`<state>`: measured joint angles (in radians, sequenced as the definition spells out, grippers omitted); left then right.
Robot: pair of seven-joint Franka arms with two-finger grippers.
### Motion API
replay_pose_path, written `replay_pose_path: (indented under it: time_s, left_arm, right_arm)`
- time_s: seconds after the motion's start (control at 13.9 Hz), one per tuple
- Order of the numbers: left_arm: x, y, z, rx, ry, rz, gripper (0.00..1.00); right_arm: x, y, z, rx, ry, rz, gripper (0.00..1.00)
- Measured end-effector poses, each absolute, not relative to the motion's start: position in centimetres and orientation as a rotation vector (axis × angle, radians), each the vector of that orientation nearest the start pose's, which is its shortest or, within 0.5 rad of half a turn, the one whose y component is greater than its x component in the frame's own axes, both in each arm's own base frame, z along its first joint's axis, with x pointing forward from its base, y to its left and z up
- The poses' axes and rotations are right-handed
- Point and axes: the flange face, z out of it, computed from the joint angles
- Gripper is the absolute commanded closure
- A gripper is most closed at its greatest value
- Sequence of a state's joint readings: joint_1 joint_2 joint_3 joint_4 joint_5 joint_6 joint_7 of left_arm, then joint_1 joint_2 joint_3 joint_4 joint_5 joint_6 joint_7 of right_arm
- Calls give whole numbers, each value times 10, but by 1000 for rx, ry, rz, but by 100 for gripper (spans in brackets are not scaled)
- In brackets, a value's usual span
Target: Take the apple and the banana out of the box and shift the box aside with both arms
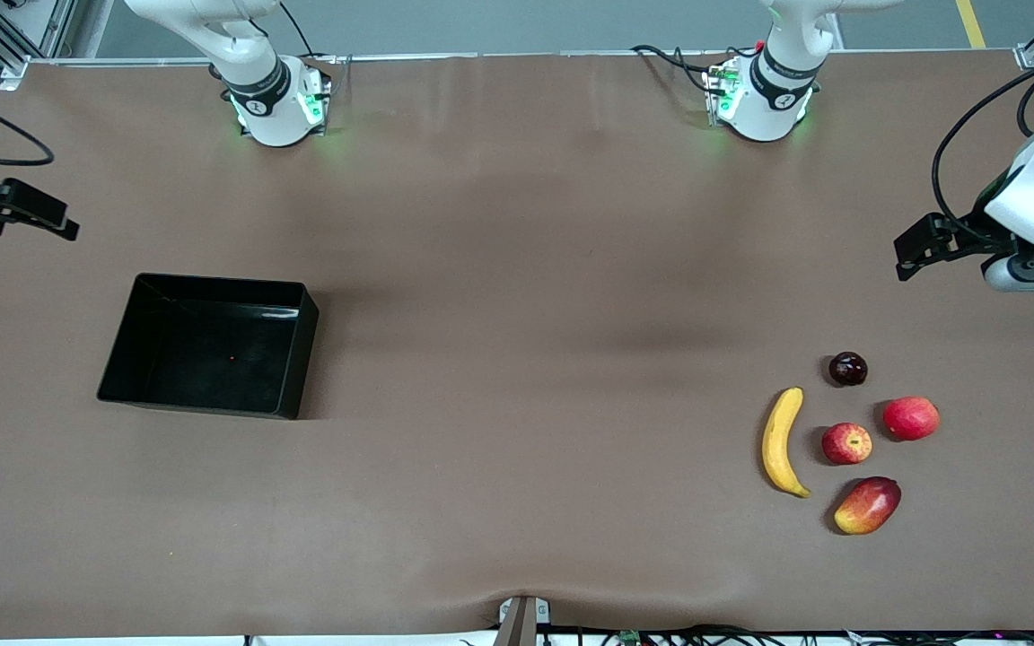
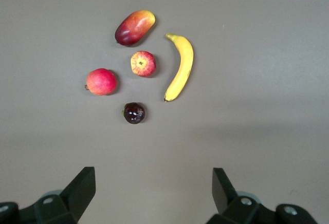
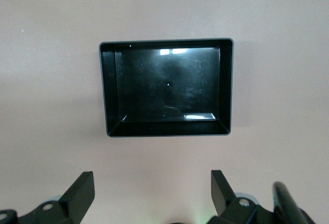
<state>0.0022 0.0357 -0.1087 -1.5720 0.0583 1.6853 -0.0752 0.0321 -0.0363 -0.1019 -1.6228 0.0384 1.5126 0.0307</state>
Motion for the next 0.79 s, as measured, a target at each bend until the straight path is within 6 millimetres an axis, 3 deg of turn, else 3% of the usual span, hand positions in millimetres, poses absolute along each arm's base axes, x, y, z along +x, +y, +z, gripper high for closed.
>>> replay_pose_path:
  time_s: [0.79]
  left_arm:
    - [575, -55, 612, -3092, 55, -112, 0]
  right_arm:
    - [533, -27, 621, -3104, 58, 51, 0]
